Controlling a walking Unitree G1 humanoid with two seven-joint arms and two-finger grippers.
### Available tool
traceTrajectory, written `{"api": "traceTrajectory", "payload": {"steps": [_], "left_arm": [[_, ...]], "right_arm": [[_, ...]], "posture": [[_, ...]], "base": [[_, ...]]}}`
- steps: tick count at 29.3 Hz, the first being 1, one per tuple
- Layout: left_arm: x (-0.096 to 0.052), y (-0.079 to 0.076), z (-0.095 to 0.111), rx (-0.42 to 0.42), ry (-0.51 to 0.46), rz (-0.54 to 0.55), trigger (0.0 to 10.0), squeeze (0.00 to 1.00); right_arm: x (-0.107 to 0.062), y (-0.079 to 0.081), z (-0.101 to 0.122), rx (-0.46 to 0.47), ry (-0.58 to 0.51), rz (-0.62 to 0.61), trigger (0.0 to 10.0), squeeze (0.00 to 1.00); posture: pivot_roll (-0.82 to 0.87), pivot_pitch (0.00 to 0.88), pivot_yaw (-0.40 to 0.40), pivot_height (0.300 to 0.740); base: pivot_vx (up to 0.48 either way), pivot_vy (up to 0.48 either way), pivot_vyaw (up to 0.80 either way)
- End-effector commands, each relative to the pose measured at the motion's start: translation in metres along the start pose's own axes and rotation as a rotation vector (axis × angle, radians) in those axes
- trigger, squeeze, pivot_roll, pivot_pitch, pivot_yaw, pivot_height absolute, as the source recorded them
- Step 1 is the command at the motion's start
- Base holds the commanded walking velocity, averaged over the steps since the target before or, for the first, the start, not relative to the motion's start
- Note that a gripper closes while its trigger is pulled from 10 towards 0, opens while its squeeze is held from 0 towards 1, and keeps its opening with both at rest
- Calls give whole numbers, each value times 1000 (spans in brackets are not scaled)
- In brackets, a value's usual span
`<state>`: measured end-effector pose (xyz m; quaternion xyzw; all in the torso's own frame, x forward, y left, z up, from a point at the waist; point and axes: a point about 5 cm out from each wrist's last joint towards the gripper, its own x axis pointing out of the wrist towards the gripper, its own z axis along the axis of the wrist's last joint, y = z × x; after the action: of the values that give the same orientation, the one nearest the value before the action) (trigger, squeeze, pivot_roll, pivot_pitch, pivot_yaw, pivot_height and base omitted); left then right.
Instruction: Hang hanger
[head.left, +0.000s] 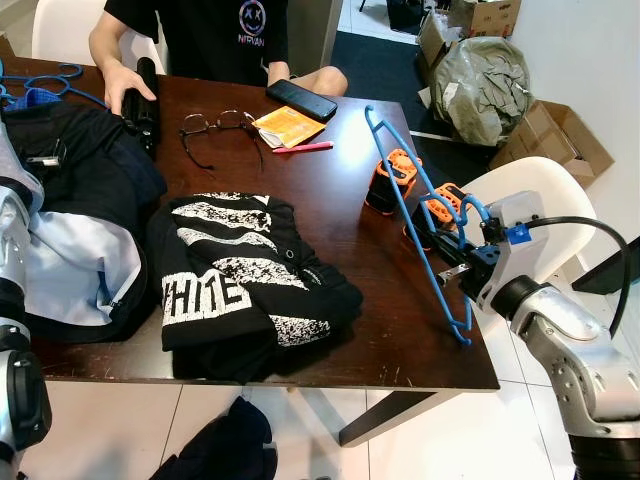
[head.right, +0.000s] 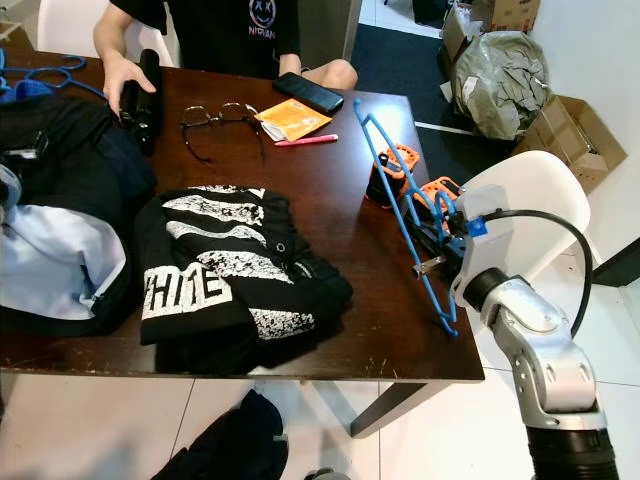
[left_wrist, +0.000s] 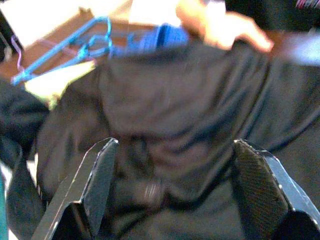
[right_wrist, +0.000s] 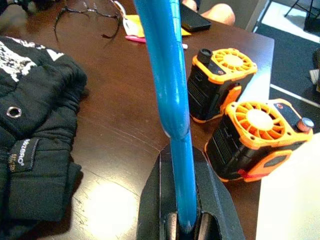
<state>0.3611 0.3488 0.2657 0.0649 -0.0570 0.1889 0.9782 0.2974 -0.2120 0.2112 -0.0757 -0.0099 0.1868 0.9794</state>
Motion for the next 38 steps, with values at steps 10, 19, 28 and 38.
{"api": "traceTrajectory", "payload": {"steps": [10,19,28,38], "left_arm": [[-5,2,-30,68,177,-9,10000,0],[-4,2,-29,79,164,-20,0,0],[-4,1,-29,83,162,-25,0,0],[-3,-57,67,-182,-200,-311,0,0]], "right_arm": [[-6,-4,-3,0,42,-8,10000,0],[-4,-5,0,1,35,-8,10000,0],[-3,-7,-1,6,30,-22,10000,0],[8,-5,-2,38,-17,-46,10000,0]], "posture": [[-142,229,-147,740],[-138,227,-150,740],[-132,203,-142,740],[-80,139,-111,740]], "base": [[0,0,0],[0,0,0],[0,0,0],[0,0,0]]}}
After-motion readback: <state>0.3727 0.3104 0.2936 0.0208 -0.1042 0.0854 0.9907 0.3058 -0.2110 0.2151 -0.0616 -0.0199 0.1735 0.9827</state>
